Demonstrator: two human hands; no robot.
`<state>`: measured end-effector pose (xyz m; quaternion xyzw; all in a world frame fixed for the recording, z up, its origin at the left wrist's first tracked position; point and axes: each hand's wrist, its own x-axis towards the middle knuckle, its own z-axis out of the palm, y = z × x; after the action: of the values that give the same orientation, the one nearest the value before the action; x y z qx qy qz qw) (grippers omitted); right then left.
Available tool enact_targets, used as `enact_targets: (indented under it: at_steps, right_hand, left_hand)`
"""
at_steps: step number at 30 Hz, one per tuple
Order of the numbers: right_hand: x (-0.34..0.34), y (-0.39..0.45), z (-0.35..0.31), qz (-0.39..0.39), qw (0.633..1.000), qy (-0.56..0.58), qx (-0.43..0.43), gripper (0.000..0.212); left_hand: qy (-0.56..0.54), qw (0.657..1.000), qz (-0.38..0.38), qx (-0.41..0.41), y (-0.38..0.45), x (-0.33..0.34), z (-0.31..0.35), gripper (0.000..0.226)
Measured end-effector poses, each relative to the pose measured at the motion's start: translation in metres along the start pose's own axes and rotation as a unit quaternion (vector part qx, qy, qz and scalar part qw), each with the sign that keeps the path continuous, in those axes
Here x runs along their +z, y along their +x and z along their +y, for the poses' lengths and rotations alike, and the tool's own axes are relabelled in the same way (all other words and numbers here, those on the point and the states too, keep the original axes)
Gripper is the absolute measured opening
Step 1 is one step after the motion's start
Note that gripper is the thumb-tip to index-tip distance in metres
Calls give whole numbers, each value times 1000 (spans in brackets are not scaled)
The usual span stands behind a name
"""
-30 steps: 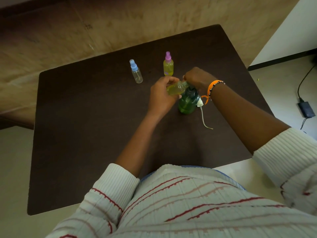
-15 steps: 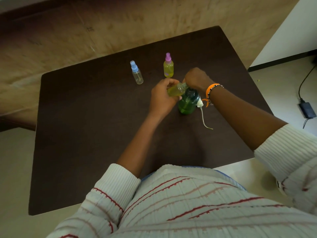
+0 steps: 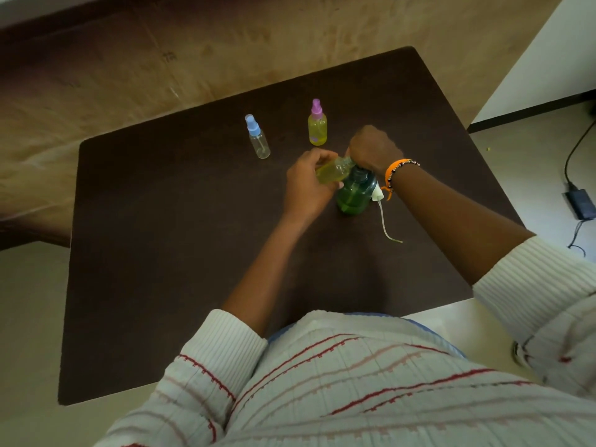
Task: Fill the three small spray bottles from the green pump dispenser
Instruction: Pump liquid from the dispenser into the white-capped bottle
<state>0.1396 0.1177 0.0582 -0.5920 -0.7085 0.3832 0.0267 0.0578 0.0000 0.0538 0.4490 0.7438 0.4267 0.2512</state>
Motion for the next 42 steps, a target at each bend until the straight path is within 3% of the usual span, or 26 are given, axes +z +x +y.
enact_targets:
  at_steps: [7, 12, 18, 22, 25, 28, 33, 37, 42]
  right_hand:
    - [-3, -2, -6, -39, 997, 44, 41, 39]
    - [3, -12, 2, 55, 992, 107, 36, 44]
    - [4, -19, 0, 69, 989, 128, 38, 39]
    - [3, -3, 5, -19, 991, 131, 24, 36]
    - [1, 3, 7, -40, 990, 131, 29, 50]
    - [4, -8, 4, -14, 988, 149, 36, 46]
    - [2, -11, 4, 36, 989, 141, 17, 57]
    - [4, -7, 7, 12, 991, 129, 13, 46]
    - [3, 1, 3, -102, 985, 132, 39, 43]
  left_hand:
    - [-7, 1000, 5, 20, -3, -1, 3, 37]
    - [-10, 1000, 8, 6, -3, 2, 2, 38]
    - [0, 1000, -1, 9, -1, -1, 3, 38]
    - [-9, 1000, -6, 23, -1, -3, 7, 36]
    - [-6, 1000, -7, 27, -1, -4, 8, 35]
    - [-11, 1000, -10, 19, -1, -3, 6, 36]
    - [-13, 1000, -14, 14, -1, -2, 4, 37]
    - [-14, 1000, -15, 16, -1, -3, 4, 37]
    - [-26, 999, -10, 17, 0, -1, 3, 38]
